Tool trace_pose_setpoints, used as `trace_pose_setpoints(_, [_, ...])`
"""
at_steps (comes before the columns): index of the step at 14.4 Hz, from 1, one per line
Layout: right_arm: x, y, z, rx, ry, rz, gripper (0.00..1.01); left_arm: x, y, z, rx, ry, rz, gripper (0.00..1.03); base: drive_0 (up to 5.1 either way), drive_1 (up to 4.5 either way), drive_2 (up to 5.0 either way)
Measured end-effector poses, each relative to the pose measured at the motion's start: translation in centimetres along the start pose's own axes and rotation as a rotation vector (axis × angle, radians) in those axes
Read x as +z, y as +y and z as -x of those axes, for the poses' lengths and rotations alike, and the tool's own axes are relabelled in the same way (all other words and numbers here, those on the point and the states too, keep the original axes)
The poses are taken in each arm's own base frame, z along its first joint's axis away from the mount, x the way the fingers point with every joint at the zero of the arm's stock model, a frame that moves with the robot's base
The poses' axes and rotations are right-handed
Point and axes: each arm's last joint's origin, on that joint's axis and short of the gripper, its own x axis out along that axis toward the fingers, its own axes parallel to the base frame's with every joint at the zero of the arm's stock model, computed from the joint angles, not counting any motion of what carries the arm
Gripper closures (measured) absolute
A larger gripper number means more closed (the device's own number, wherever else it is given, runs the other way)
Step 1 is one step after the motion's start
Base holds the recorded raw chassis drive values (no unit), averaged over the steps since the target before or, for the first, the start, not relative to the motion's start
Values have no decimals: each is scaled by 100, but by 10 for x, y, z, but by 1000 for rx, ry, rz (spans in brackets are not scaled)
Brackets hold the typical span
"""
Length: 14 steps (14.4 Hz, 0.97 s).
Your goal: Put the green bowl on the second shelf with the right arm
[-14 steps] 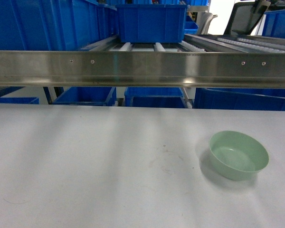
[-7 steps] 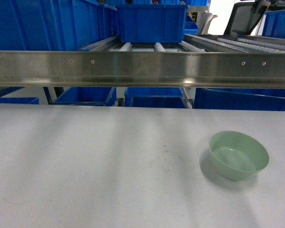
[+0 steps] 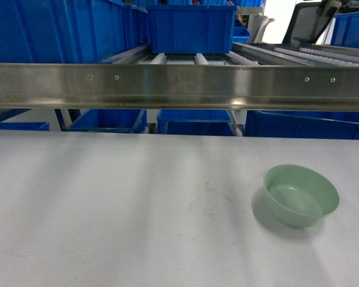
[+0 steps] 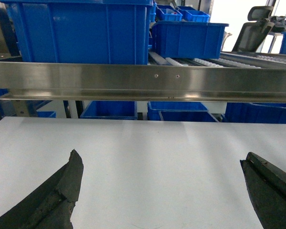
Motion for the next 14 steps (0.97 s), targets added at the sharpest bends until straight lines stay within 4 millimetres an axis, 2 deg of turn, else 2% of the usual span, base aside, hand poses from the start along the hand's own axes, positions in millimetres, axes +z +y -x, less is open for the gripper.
trace_pose_setpoints(2, [24,-1,-82,36,223,84,3,0,0,0,0,0,0,5,0,0,0])
trace_pose_setpoints(3, [25,-2,-110,39,318,93,3,0,0,0,0,0,0,5,0,0,0])
trace_pose_setpoints(4, [12,-10,-125,33,421,80,3,0,0,0,0,0,0,5,0,0,0])
trace_pose_setpoints(9, [-19,-37,-145,-18,549,46,3,0,0,0,0,0,0,5,0,0,0])
trace_pose_setpoints(14, [-21,-33,-153,2,550,27,3,0,0,0,0,0,0,5,0,0,0])
